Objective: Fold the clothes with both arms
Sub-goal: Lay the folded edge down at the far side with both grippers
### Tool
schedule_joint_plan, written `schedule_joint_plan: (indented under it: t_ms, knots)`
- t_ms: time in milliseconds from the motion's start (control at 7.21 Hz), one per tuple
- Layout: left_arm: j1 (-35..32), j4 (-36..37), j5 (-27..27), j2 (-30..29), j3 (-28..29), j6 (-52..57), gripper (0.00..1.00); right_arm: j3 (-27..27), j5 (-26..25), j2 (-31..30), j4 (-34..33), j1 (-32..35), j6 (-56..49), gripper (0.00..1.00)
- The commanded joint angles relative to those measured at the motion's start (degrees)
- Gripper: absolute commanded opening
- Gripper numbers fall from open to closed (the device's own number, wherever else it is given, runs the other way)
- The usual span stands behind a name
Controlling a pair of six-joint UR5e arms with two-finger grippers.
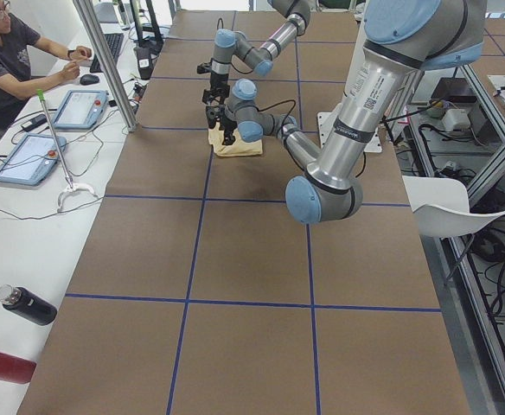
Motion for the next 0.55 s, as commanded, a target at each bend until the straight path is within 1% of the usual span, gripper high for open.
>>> schedule_joint_plan:
  t_ms: [0,139,277,416]
  knots:
    - [-2.0,0.8,0.0,2.5,-1.5,4.0,0.99,0.5,0.5,0.1,0.1,-0.1,-9.3,0.99]
    - [-3.9,3.4,-0.1,3.4,-3.8,9.8,0.99,0.7,0.2,0.1,-0.2,-0.4,-13.8,1.00]
    - [-5.4,6.2,-0.1,5.1,-6.3,14.9,0.99,0.9,0.2,0.6,-2.5,-0.6,-18.8,1.00]
    - [-7.4,6.7,-0.9,6.6,-7.3,19.5,0.99,1.5,0.1,0.9,-5.9,-0.6,-26.1,1.00]
